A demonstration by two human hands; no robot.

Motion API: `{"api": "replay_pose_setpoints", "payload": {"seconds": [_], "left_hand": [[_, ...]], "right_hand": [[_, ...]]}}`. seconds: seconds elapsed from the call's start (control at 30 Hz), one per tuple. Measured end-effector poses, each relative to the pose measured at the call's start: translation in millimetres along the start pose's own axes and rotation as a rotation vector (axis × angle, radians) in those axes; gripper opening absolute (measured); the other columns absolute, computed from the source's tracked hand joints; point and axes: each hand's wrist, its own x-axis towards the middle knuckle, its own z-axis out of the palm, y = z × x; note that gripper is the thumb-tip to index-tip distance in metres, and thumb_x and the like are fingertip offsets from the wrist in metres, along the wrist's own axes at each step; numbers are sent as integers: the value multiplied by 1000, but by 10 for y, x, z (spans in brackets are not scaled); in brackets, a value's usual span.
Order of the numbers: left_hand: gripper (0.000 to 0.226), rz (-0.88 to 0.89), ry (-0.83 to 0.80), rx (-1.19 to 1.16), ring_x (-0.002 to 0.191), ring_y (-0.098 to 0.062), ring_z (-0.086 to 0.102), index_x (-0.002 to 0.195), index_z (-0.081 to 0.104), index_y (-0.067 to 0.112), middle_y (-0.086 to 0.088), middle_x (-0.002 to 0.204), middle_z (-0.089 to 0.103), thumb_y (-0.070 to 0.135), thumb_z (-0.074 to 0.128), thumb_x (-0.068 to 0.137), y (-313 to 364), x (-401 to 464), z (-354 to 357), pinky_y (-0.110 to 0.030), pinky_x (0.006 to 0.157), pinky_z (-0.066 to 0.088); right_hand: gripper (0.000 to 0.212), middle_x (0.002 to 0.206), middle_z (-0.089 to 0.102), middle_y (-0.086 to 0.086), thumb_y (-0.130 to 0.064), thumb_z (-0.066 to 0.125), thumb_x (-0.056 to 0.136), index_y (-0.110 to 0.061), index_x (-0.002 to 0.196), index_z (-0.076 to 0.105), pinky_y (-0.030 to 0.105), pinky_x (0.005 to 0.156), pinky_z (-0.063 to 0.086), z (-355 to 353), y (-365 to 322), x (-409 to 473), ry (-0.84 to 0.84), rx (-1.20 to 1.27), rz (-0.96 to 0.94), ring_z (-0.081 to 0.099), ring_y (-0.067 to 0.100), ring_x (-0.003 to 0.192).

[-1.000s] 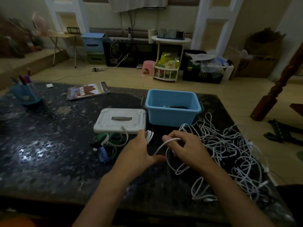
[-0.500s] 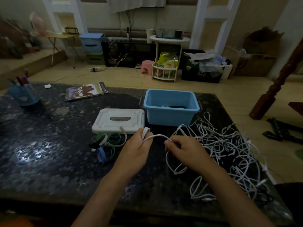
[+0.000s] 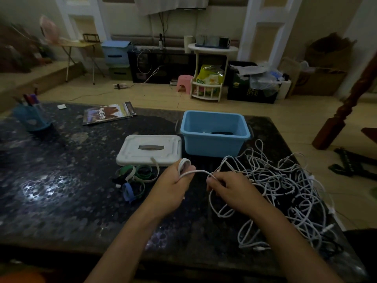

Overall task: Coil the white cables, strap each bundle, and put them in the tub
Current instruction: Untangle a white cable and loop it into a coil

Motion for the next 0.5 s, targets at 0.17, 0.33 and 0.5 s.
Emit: {"api": "replay_pose_setpoints", "payload": {"seconds": [0.17,0.33,0.5], "left_hand": [[18,19,11,-29,49,-6,42,90,56,16,10,54,48,24,48,104,-55,24,-23,-24,50,37],[17,7,14,-13,46,-18,50,93,55,14,-2,51,50,22,46,104,10,0,-41,-28,47,42],[22,-231,5,-228,37,-10,24,88,53,11,1,49,32,23,46,104,66,-13,-42,-21,37,19]], "right_hand": [[34,69,65,-5,-48,47,100,-29,82,68,38,74,53,-12,-16,-7,-20,-1,2,62,8,71],[34,67,63,-6,-47,48,101,-28,81,68,37,73,51,-11,-28,-15,-36,5,12,60,7,70],[35,70,61,-7,-46,46,102,-26,80,65,34,70,46,-22,-10,-16,-57,-41,25,60,10,74]]}}
